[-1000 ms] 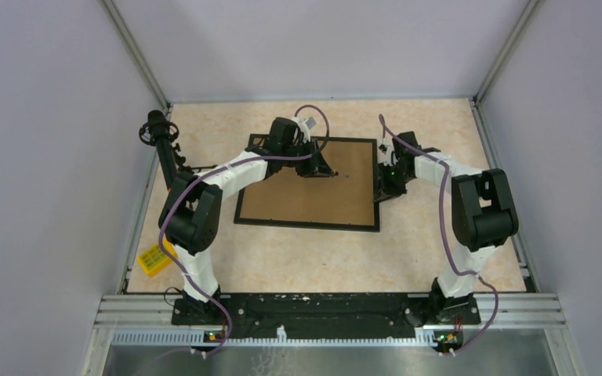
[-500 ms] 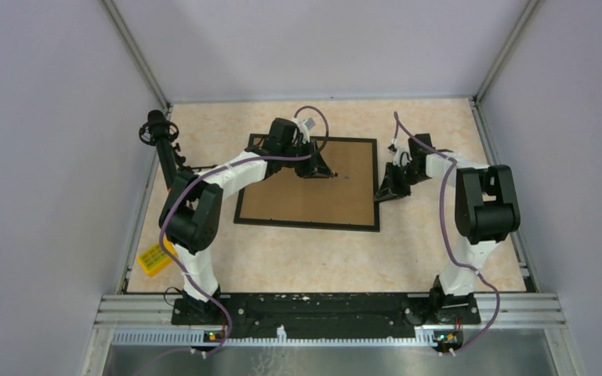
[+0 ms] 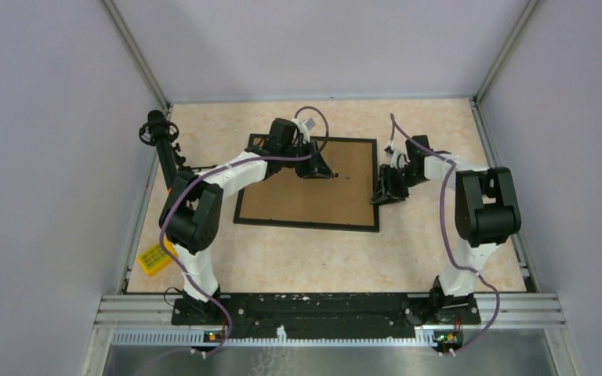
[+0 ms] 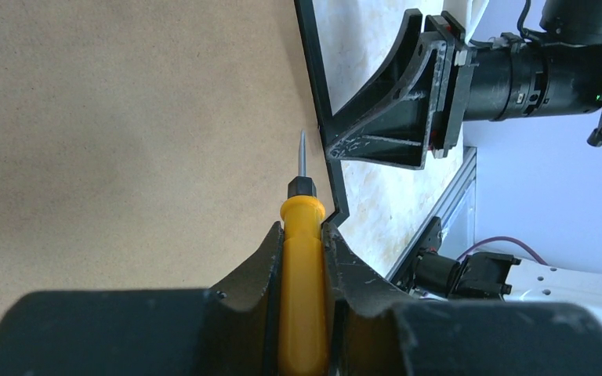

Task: Take the photo out of the frame
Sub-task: Adjust the photo frame item on the photo frame.

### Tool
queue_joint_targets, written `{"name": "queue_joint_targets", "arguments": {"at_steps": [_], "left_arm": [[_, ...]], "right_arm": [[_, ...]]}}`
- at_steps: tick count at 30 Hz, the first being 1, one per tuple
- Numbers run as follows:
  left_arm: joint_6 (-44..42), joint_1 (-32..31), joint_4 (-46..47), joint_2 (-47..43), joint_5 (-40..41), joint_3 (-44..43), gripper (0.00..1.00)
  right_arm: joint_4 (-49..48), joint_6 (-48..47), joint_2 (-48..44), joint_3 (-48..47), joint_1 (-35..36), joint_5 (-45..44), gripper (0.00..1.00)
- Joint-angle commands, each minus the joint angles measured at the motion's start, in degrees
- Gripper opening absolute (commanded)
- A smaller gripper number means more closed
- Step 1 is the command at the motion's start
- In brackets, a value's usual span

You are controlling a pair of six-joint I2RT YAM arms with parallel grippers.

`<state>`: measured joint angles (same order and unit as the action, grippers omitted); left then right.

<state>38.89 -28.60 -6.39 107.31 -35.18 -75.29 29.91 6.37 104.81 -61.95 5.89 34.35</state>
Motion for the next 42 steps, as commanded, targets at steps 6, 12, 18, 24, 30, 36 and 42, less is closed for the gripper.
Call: {"name": "queue_joint_targets", "arguments": {"at_steps": [6,12,18,24,30,36,42], "left_arm": [[0.22,0.27,3.12,-0.45,-1.12,0.62,0.00],[0.42,0.27,3.20,-0.22,-1.08,0.59,0.00],[0.66,0.28,3.46,-0.29,-1.12,0.80,0.00],[0.12,0.34,3.53,-1.06,-0.75,1.38,0.00],[0.19,0.45,3.53,-1.29,-0.86,1.60,0.00],[0.11,0.61,3.56,-1.20,-1.00,1.64,0.00],[0.26,0.57,3.51,-0.83,-1.20,1.44,0.00]], "right_arm": [[1.72,2.44,-1.62,-3.06,8.00,-21.56,0.39],[3.93,4.10,1.26,-6.05,8.17,-27.08,0.37],[6.30,5.14,3.79,-9.75,8.74,-27.17,0.36],[4.83,5.18,3.84,-7.94,9.93,-26.49,0.31],[5.87,4.24,4.33,-8.64,9.68,-25.43,0.00],[5.88,2.31,3.26,-7.97,6.56,-18.11,0.00],[6.33,0.50,3.09,-7.93,3.39,-10.15,0.00]]}}
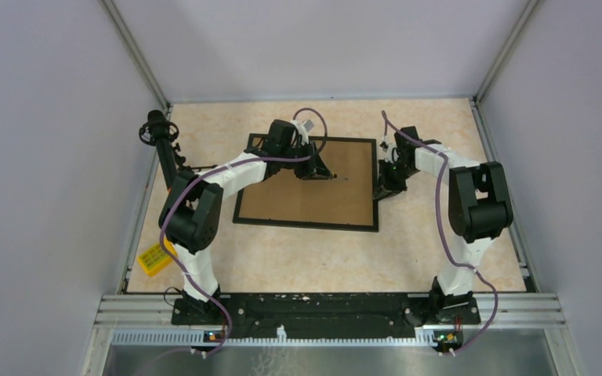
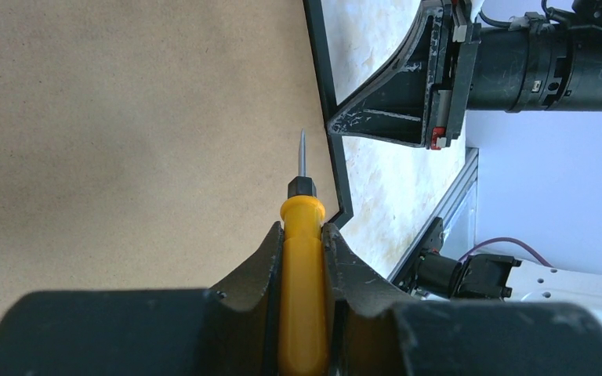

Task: Take the photo out of the frame
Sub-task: Adjust the photo frame item on the photo frame, then adjust the photo frame at the center of the board.

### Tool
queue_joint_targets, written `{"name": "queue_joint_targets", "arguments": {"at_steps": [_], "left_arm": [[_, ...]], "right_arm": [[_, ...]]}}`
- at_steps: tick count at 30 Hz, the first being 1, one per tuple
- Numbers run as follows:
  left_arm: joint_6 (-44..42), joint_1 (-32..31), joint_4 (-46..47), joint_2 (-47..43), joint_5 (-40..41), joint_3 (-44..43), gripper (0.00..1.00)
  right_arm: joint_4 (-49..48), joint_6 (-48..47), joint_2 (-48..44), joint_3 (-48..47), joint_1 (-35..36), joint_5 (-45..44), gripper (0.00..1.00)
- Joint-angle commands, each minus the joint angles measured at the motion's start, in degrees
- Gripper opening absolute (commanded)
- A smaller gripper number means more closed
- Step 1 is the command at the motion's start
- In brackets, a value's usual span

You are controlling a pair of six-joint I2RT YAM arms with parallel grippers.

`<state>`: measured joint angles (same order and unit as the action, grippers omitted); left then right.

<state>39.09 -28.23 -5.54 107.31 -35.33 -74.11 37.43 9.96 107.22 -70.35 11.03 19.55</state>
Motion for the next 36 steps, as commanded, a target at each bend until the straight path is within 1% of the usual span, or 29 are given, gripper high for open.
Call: {"name": "queue_joint_targets", "arguments": {"at_steps": [1,5,9,11,12,16,17,22,24,26,28,29,32,33,36], "left_arm": [[0.14,0.24,2.72,-0.67,-1.20,0.20,0.00],[0.25,0.20,2.69,-0.58,-1.49,-0.07,0.00],[0.12,0.20,2.73,-0.84,-1.66,0.01,0.00],[-0.06,0.21,2.70,-0.92,-1.60,-0.02,0.00],[-0.21,0.31,2.65,-0.97,-1.67,-0.05,0.00],[-0.42,0.28,2.69,-1.13,-2.00,-0.01,0.00],[-0.49,0.28,2.65,-1.22,-2.02,-0.07,0.00],[-2.14,0.38,2.22,-2.42,-2.04,0.31,0.00],[-2.98,0.37,2.01,-3.02,-1.78,0.60,0.00],[-4.02,0.37,1.37,-3.43,-1.53,0.56,0.00],[-5.01,0.37,0.84,-3.97,-1.22,0.78,0.00],[-5.56,0.37,0.68,-4.21,-1.01,0.93,0.00],[-6.65,0.48,0.00,-4.87,-0.92,1.02,0.00],[-7.09,0.46,-0.23,-5.10,-0.91,1.06,0.00],[-8.22,0.51,-0.99,-5.73,-0.33,1.10,0.00]], "right_arm": [[-1.18,-3.32,0.63,0.31,-1.85,5.54,0.00],[-0.80,-3.61,0.20,-0.38,-1.88,6.30,0.01],[-1.39,-3.62,-2.11,-0.06,-1.84,7.26,0.41],[-1.12,-3.99,-2.81,0.19,-0.96,6.83,0.56],[-0.62,-4.63,-2.76,0.07,-0.53,5.63,0.59],[-0.28,-6.94,-2.22,1.52,3.48,-2.39,0.54],[-0.43,-7.47,-1.80,1.89,4.28,-4.43,0.51],[-0.57,-9.62,1.33,0.67,4.69,-11.01,0.29],[-0.01,-13.77,3.33,-2.28,3.86,-11.88,0.18],[0.81,-18.80,5.97,-6.58,3.00,-12.48,0.12],[0.92,-25.59,8.59,-11.03,2.58,-11.83,0.11],[0.78,-28.44,10.70,-13.65,2.52,-12.71,0.09],[0.07,-38.27,14.65,-20.55,2.59,-11.17,0.06],[0.65,-41.94,15.91,-22.90,2.64,-9.75,0.07],[0.25,-48.61,20.03,-31.02,3.36,-11.31,0.15]]}}
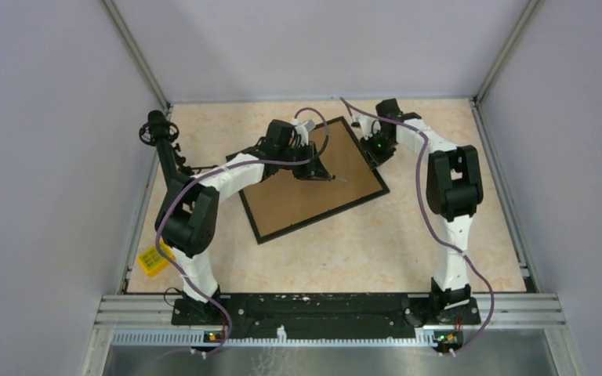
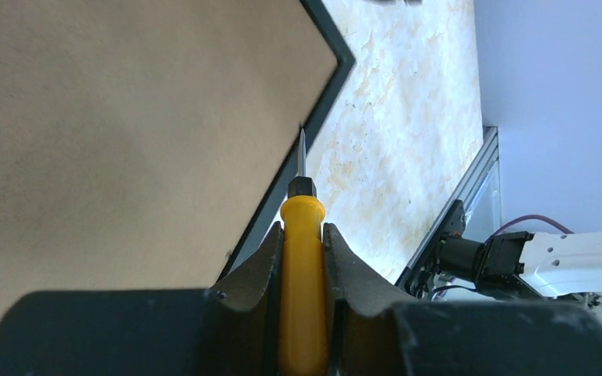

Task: Take the photo out of the frame
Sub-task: Adjust the photo frame at the center of the board.

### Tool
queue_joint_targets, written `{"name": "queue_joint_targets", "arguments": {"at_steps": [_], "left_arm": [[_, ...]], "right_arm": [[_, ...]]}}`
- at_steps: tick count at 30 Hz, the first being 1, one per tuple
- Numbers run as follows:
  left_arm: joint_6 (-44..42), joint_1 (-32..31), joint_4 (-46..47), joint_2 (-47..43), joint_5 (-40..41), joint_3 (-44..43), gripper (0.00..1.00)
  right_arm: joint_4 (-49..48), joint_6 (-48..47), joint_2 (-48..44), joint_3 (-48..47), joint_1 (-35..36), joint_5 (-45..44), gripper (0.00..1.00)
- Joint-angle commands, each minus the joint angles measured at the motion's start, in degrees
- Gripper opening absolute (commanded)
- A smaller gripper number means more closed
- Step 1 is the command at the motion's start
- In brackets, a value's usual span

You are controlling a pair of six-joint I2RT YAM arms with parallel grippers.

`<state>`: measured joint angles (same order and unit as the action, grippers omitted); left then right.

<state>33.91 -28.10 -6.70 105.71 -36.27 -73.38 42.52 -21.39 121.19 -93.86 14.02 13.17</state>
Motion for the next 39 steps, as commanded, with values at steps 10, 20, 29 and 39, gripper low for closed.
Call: {"name": "queue_joint_targets", "arguments": {"at_steps": [10,20,29,39], "left_arm": [[-5.58,0.39,-0.65,-6.49,1.99,0.72,0.00],[-4.54,0.41,1.01,-7.96,1.76,1.96,0.00],[-3.88,0.50,1.78,-9.34,1.89,3.13,0.00],[-3.83,0.87,2.39,-9.67,1.65,3.64,0.00]], "right_arm": [[-2.83,-3.38,3.78,-27.56,0.48,-5.81,0.55],[-8.99,27.54,-20.90,7.18,0.01,-12.84,0.70],[-12.95,36.68,-18.68,18.80,-2.75,-7.10,0.68],[-20.30,40.59,-12.44,18.58,-3.47,-5.97,0.66]]}}
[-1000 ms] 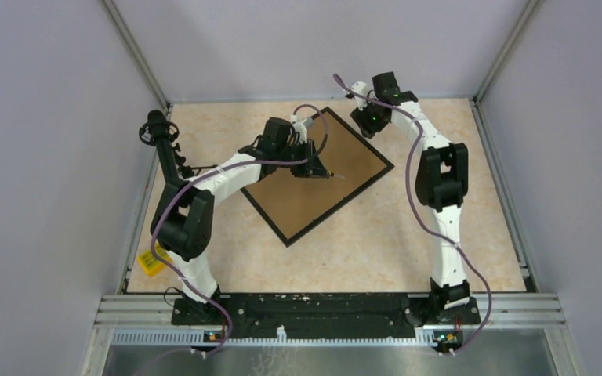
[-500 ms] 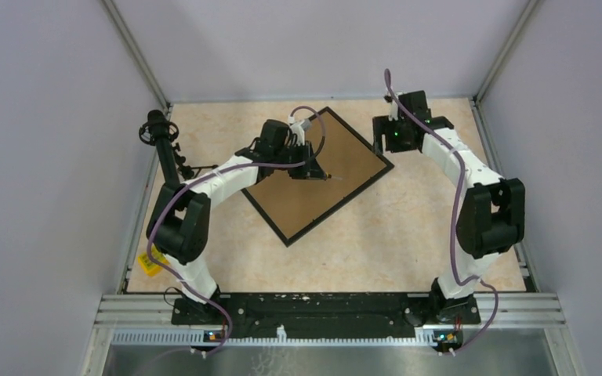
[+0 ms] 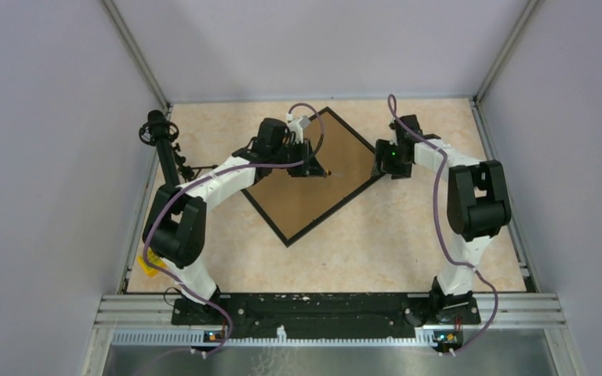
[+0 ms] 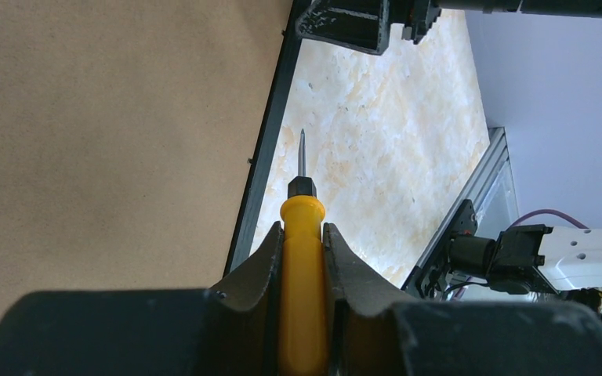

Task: Take the photo out of the frame
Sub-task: Adjust the photo frame at the center of the board.

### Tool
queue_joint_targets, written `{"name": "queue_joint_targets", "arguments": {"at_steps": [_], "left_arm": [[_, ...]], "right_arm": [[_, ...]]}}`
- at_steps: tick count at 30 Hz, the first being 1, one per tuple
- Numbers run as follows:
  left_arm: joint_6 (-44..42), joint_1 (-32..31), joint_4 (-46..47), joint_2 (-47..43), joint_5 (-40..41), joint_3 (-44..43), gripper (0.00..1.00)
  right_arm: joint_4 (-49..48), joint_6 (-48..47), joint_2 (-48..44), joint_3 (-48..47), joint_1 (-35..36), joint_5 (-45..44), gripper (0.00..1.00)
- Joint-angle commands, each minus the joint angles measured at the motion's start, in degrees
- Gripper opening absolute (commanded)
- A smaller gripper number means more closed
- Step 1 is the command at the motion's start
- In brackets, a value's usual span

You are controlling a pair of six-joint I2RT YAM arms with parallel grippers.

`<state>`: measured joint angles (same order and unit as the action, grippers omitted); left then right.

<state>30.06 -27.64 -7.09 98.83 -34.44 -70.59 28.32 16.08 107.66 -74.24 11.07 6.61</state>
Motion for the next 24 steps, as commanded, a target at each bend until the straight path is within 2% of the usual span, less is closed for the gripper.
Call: {"name": "queue_joint_targets", "arguments": {"at_steps": [1,4,8,12,17,21,24], "left_arm": [[0.14,0.44,2.90,-2.72,-0.26,0.83,0.00],[0.42,0.64,3.03,-2.12,-0.52,0.60,0.00],[-0.55,0.65,1.88,-1.86,-0.87,-0.48,0.00],[-5.58,0.57,-3.38,-2.08,-0.52,-4.42,0.00],[-11.52,0.62,-9.60,-1.84,-1.49,-7.92,0.00],[-14.36,0.59,-12.14,-2.39,-1.92,-8.85,0.00],[-15.20,0.54,-12.92,-3.06,-1.55,-9.57,0.00]], "right_arm": [[-6.53,3.85,1.78,-1.12,-0.67,0.68,0.66],[-5.96,5.22,4.32,-2.33,-0.64,0.96,0.65],[-5.91,4.35,7.05,-2.50,-0.70,-1.18,0.56],[-4.52,-0.87,9.43,-3.25,-1.10,-2.63,0.30],[-1.07,-8.22,13.37,-7.53,-1.31,-0.40,0.09],[1.14,-11.37,16.60,-12.03,-1.40,-0.36,0.05],[1.05,-10.45,17.66,-13.55,-1.41,3.59,0.05]]}}
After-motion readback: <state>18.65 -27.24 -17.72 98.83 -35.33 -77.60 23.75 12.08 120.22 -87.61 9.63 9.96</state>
